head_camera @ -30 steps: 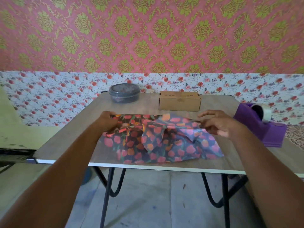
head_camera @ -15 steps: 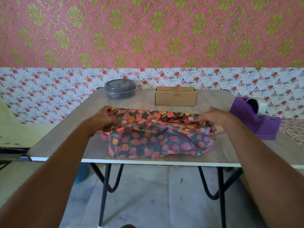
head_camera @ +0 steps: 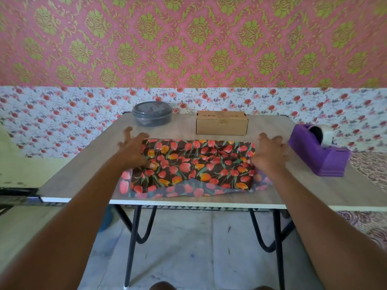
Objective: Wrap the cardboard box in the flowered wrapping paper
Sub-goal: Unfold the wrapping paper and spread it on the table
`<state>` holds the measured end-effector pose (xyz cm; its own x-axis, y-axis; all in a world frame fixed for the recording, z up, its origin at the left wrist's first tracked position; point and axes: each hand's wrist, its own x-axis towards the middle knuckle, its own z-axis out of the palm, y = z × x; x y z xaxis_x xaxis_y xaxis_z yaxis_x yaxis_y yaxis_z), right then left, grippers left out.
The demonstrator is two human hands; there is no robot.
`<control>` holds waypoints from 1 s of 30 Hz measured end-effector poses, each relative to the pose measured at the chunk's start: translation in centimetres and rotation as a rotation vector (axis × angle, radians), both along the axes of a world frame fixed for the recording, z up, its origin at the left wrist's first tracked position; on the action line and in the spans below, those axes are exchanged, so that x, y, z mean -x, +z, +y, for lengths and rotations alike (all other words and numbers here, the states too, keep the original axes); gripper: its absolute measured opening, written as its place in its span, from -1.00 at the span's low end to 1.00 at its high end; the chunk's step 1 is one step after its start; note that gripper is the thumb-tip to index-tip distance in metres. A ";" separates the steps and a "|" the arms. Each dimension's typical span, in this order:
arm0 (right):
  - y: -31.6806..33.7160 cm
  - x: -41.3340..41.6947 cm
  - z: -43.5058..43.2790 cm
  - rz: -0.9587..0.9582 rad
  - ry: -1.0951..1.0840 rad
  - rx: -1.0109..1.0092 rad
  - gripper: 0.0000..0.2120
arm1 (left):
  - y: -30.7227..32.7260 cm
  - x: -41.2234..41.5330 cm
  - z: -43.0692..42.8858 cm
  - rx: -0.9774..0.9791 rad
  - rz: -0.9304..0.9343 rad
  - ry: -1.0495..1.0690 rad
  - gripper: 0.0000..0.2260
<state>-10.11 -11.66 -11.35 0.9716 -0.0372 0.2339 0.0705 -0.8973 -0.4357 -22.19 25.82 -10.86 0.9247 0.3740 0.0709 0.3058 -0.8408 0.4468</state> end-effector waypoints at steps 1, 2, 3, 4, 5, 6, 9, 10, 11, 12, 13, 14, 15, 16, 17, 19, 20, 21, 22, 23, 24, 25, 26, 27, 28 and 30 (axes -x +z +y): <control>-0.1 0.7 0.2 -0.102 0.060 0.067 -0.49 | 0.5 0.3 -1.1 -0.212 -0.012 0.033 -0.13; -0.2 1.4 0.4 -0.163 0.185 0.056 -0.60 | 0.8 0.6 -2.3 -0.386 -0.079 0.056 -0.18; -0.2 2.2 0.6 -0.155 0.352 -0.009 -0.71 | 1.1 0.9 -3.8 -0.490 -0.193 0.050 -0.28; -0.3 3.1 0.8 -0.089 0.519 -0.053 -0.78 | 1.1 1.2 -5.1 -0.513 -0.319 0.003 -0.43; -0.5 4.0 1.0 0.001 0.656 -0.044 -0.74 | 0.9 1.6 -6.3 -0.467 -0.404 -0.092 -0.58; -0.9 4.7 1.2 0.074 0.751 0.012 -0.65 | 0.4 2.1 -7.4 -0.404 -0.408 -0.211 -0.67; -2.0 5.6 1.2 0.117 0.788 0.188 -0.42 | -1.5 3.5 -9.1 -0.240 -0.176 -0.430 -0.68; -2.4 5.7 1.1 0.082 0.794 0.212 -0.45 | -2.1 3.8 -9.1 -0.204 -0.155 -0.450 -0.71; -2.5 5.8 1.0 0.030 0.816 0.233 -0.52 | -2.5 4.1 -8.9 -0.193 -0.173 -0.454 -0.74; -2.5 5.9 0.9 -0.024 0.838 0.264 -0.59 | -2.7 4.3 -8.5 -0.204 -0.191 -0.454 -0.78; -2.4 5.9 0.8 -0.073 0.856 0.300 -0.65 | -2.9 4.5 -8.2 -0.222 -0.196 -0.456 -0.82; -2.3 5.8 0.8 -0.107 0.866 0.330 -0.69 | -2.9 4.5 -7.9 -0.240 -0.188 -0.453 -0.86; -2.2 5.8 0.8 -0.122 0.868 0.355 -0.74 | -3.0 4.6 -7.6 -0.260 -0.175 -0.447 -0.91; -2.0 5.9 0.8 -0.123 0.858 0.381 -0.78 | -3.0 4.6 -7.5 -0.289 -0.163 -0.441 -0.92; -1.8 6.0 0.9 -0.119 0.838 0.408 -0.83 | -3.2 4.6 -7.4 -0.315 -0.151 -0.435 -0.90; -1.6 6.2 1.2 -0.127 0.794 0.491 -0.81 | -3.4 4.7 -7.3 -0.329 -0.125 -0.418 -0.86; -1.6 6.3 1.1 -0.151 0.785 0.535 -0.74 | -3.5 4.8 -7.1 -0.335 -0.117 -0.404 -0.86; -1.5 6.3 0.7 -0.164 0.771 0.563 -0.65 | -3.5 4.9 -6.7 -0.347 -0.109 -0.393 -0.85; -1.5 6.1 0.0 -0.174 0.741 0.562 -0.60 | -3.5 5.1 -6.3 -0.366 -0.100 -0.374 -0.82; -1.4 5.9 -0.9 -0.187 0.698 0.549 -0.60 | -3.6 5.3 -5.9 -0.384 -0.093 -0.351 -0.79; -1.3 5.5 -1.9 -0.201 0.646 0.547 -0.63 | -3.6 5.7 -5.6 -0.405 -0.091 -0.332 -0.76; -1.2 5.2 -2.7 -0.202 0.598 0.552 -0.65 | -3.6 6.0 -5.5 -0.426 -0.092 -0.329 -0.74; -1.2 5.1 -3.3 -0.191 0.573 0.545 -0.67 | -3.5 6.4 -5.7 -0.435 -0.093 -0.341 -0.72; -1.3 4.9 -3.6 -0.185 0.574 0.529 -0.67 | -3.5 6.6 -5.9 -0.430 -0.109 -0.350 -0.71; -1.5 4.9 -3.7 -0.205 0.586 0.508 -0.69 | -3.3 6.9 -6.3 -0.394 -0.140 -0.326 -0.72; -2.1 5.2 -3.6 -0.356 0.591 0.401 -0.71 | -2.5 6.9 -7.0 -0.310 -0.244 -0.208 -0.79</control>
